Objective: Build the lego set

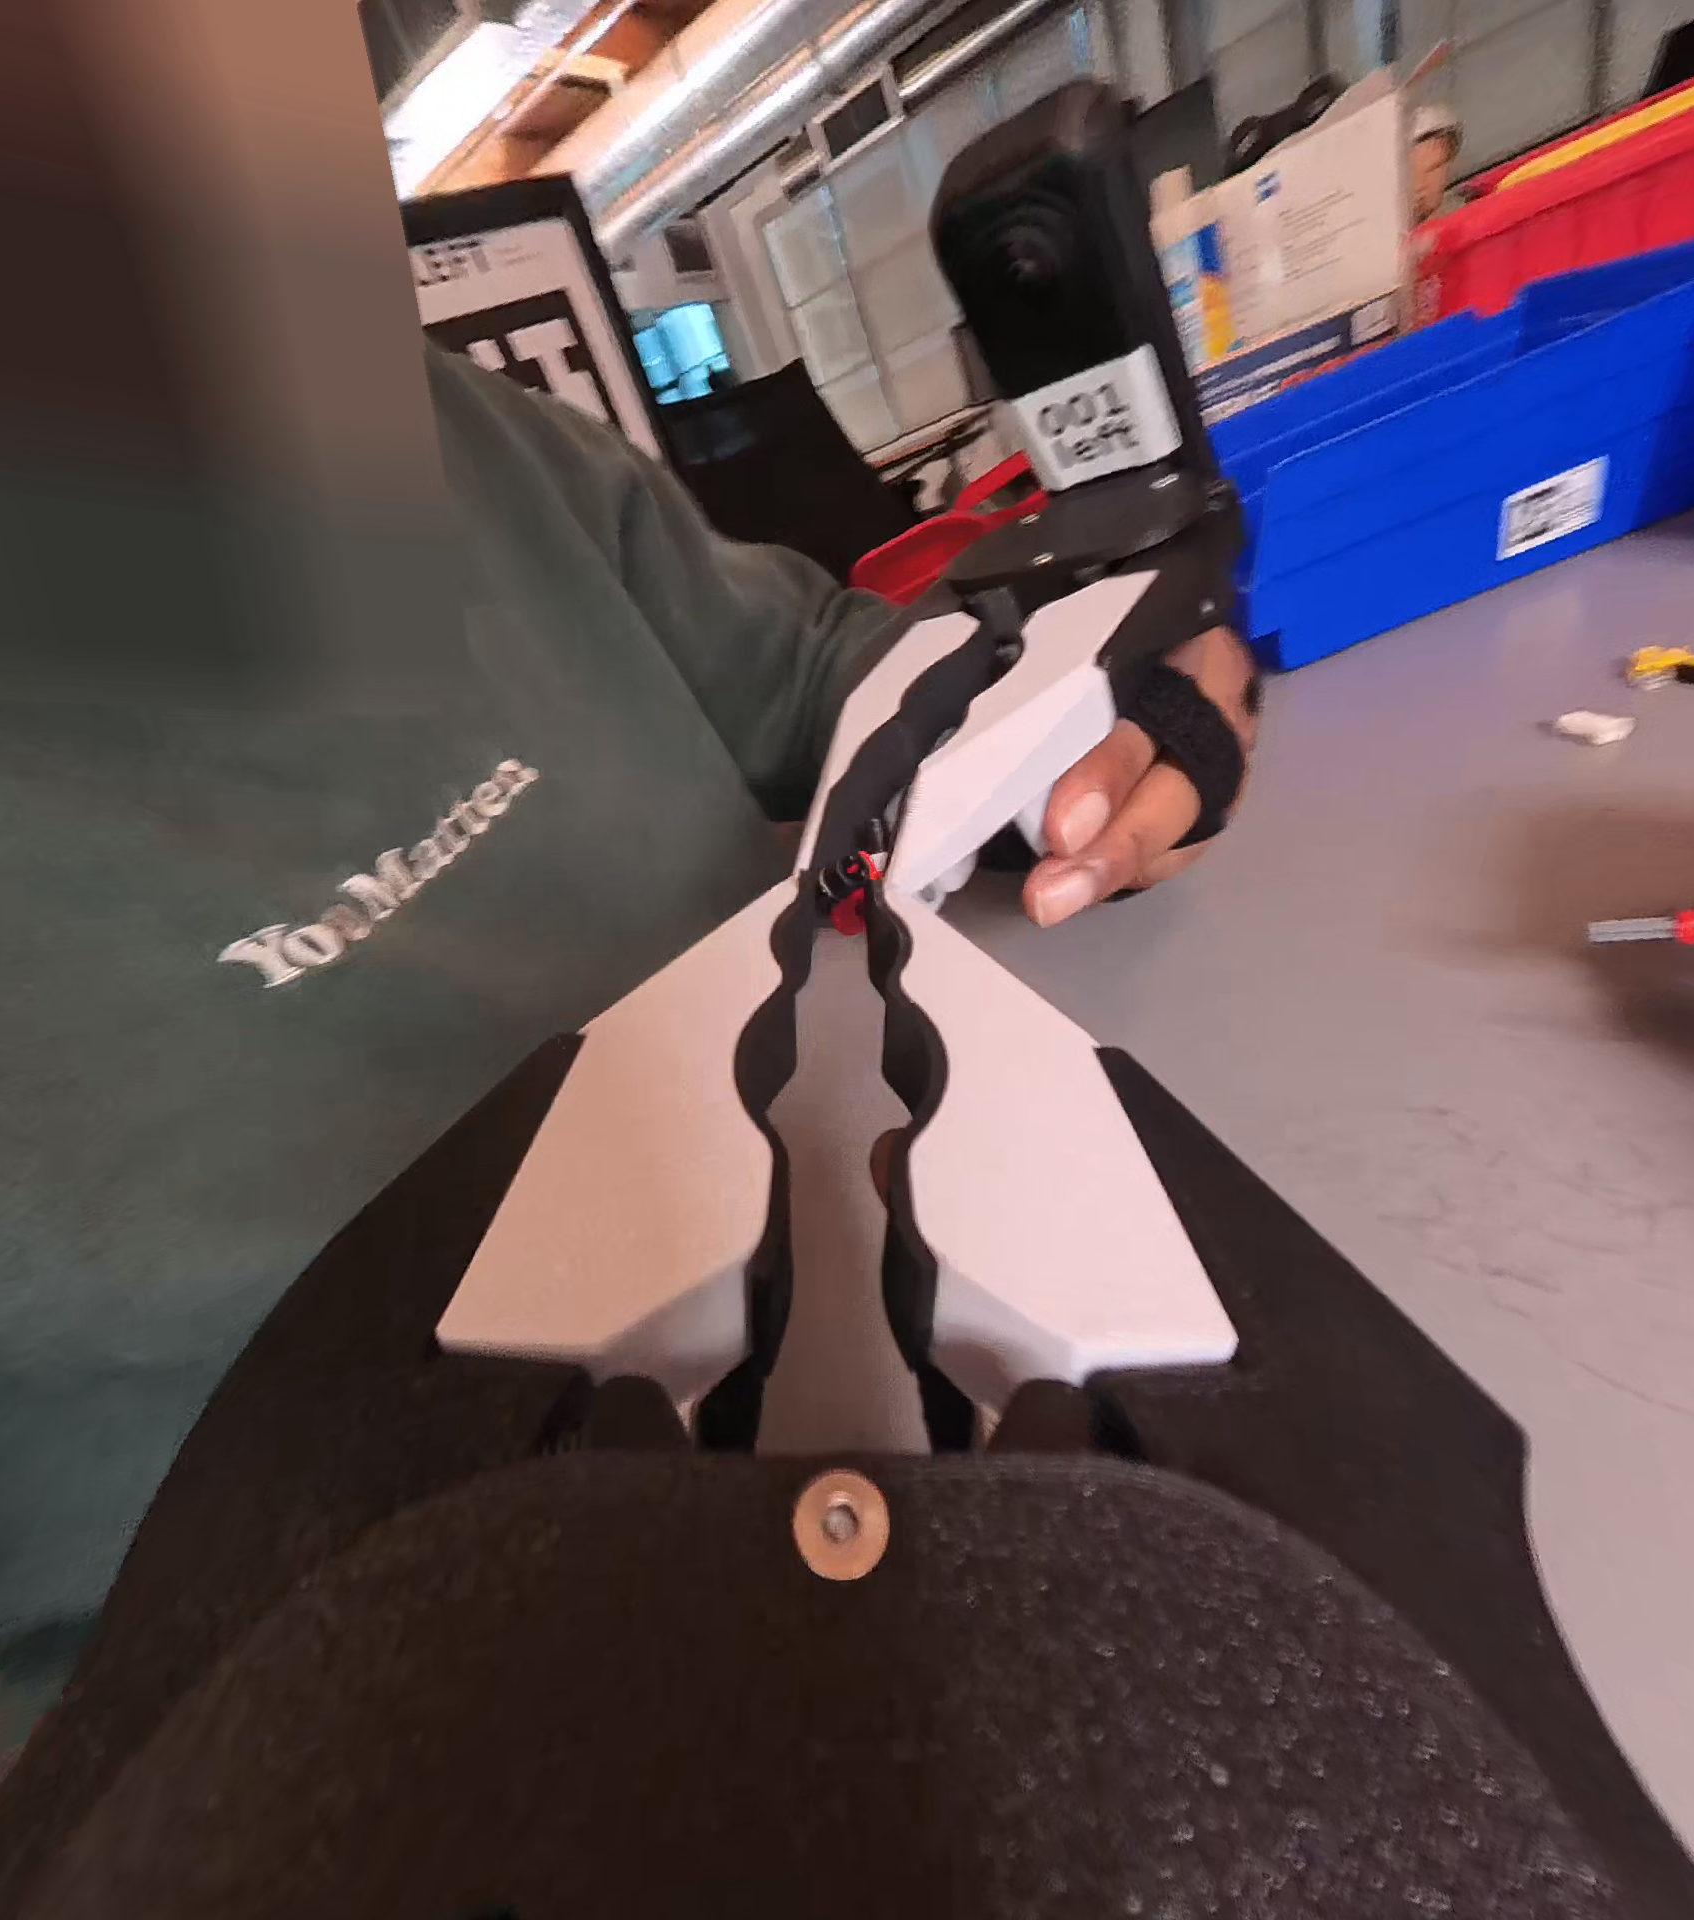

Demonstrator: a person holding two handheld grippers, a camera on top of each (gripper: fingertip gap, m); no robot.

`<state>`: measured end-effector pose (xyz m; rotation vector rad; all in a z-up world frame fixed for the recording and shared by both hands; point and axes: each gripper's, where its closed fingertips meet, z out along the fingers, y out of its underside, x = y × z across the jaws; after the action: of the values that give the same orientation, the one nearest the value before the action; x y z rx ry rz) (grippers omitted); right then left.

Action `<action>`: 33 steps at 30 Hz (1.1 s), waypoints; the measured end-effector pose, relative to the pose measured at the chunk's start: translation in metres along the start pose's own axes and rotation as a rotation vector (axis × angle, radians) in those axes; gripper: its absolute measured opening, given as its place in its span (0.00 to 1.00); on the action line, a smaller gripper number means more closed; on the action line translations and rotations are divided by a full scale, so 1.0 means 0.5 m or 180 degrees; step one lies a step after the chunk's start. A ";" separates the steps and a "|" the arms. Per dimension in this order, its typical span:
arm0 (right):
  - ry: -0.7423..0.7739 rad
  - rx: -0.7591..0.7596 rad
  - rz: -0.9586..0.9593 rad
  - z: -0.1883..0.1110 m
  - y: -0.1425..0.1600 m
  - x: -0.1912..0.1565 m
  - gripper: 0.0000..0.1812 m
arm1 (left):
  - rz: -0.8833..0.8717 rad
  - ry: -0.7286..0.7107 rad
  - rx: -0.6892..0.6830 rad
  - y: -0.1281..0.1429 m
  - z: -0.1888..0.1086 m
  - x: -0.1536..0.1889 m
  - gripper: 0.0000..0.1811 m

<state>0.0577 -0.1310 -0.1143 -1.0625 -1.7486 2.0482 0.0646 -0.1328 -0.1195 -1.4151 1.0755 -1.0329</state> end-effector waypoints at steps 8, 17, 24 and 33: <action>0.1244 -0.0404 -0.1363 -0.014 -0.010 0.059 0.18 | -0.0349 -0.0339 -0.0142 0.017 -0.017 -0.054 0.07; 0.1471 -0.0576 -0.1574 -0.009 -0.008 0.068 0.13 | -0.0559 -0.0347 -0.0038 0.010 -0.023 -0.061 0.07; 0.1424 -0.0467 -0.1448 -0.009 -0.016 0.066 0.13 | -0.0643 -0.0348 0.0101 -0.002 -0.025 -0.060 0.08; 0.1257 -0.0250 -0.1195 -0.005 -0.021 0.061 0.12 | -0.0290 -0.0452 0.0047 -0.005 -0.025 -0.054 0.08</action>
<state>0.0351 -0.1081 -0.1154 -0.9865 -1.6764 1.4464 0.0463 -0.1091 -0.1168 -1.5137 0.9059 -0.9868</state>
